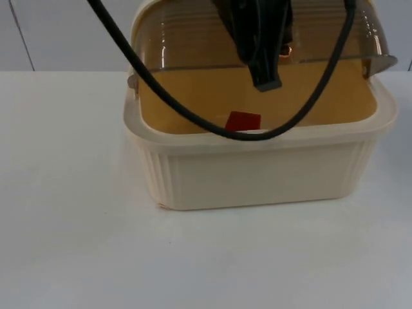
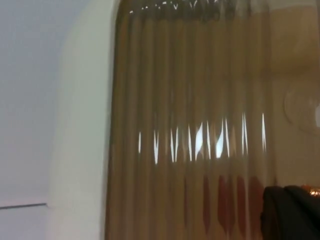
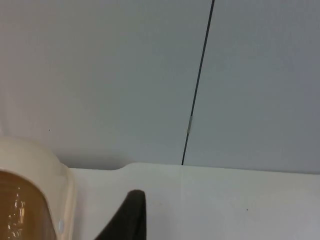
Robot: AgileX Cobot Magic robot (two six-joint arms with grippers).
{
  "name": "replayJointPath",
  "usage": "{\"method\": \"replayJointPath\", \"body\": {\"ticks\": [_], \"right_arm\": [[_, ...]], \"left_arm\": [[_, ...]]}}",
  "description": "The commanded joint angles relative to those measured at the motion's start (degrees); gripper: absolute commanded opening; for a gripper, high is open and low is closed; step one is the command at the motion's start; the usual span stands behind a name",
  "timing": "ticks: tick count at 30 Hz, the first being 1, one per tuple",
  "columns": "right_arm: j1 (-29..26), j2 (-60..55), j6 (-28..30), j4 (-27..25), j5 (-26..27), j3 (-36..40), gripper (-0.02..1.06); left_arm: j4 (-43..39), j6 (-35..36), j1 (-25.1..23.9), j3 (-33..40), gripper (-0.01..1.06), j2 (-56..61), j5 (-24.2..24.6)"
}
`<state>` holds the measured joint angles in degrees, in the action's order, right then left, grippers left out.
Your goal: Open the box lid with the left hand, place the block into the box with the right hand, then close the box lid with the left hand.
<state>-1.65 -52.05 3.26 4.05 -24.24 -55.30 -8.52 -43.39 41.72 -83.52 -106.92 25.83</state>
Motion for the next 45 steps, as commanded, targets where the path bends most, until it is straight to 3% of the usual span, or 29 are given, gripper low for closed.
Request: {"method": "replayJointPath", "body": {"ticks": [1, 4, 15, 32, 37, 39, 42, 45], "right_arm": [[0.2, 0.3, -0.3, 0.3, 0.1, -0.3, 1.05], [0.2, 0.4, -0.3, 0.3, 0.1, -0.3, 1.05], [0.2, 1.6, -0.4, 0.3, 0.0, -0.3, 1.05], [0.2, 1.6, -1.2, 0.3, 0.0, -0.3, 1.05], [0.2, 1.6, -1.2, 0.3, 0.2, -0.3, 1.05], [0.2, 1.6, -1.2, 0.3, 0.4, -0.3, 1.05], [0.2, 1.6, -1.2, 0.3, 0.4, -0.3, 1.05], [0.2, 1.6, -1.2, 0.3, 0.1, -0.3, 1.05]], "left_arm": [[-3.8, 3.8, 0.5, 1.1, 0.00, -1.0, 2.4], [-8.6, 6.9, 1.7, 3.0, 0.00, -0.9, 0.7], [-12.0, 10.9, 3.3, 14.1, 0.00, 2.0, -4.9], [-12.1, 15.0, 2.2, 14.2, 0.00, 15.4, -5.3], [-11.9, 16.1, -2.8, 14.0, 0.00, 20.3, -10.6], [-11.0, 21.6, -7.4, 12.7, 0.00, 22.1, -12.2], [-7.4, 25.6, -11.3, 10.8, 0.00, 22.9, -12.0], [1.5, 31.5, -18.0, 7.9, 0.00, 23.0, -11.2]]}}
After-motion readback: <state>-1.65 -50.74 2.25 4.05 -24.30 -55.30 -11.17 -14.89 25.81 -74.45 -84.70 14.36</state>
